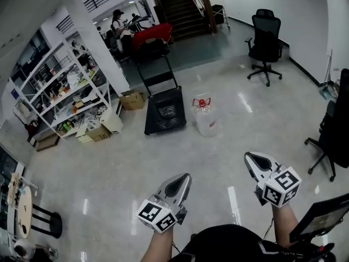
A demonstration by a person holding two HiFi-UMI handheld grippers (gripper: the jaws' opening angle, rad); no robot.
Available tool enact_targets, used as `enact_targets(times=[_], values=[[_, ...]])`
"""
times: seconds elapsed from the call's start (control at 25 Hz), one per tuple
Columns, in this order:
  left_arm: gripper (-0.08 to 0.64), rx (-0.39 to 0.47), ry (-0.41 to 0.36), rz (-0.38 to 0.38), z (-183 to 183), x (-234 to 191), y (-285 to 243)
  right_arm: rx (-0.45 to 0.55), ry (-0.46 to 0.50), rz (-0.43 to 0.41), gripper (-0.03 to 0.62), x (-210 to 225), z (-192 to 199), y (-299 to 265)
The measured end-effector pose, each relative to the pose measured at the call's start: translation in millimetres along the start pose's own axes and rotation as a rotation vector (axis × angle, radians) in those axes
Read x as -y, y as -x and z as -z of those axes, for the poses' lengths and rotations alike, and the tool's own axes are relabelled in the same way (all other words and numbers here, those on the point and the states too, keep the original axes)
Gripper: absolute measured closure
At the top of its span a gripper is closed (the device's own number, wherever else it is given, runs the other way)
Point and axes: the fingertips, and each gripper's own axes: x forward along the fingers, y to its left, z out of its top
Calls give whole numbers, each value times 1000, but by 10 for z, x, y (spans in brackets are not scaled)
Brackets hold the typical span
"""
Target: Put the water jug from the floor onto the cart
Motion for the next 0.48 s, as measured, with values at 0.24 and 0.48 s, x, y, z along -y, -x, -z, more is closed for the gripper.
enact_targets(times=[0.24,0.48], values=[[560,15,64,2,49,202,-195,-25,12,-14,589,244,43,131],[560,-13,82,-52,177,107,-340,-36,-20,-51,589,432,171,40]])
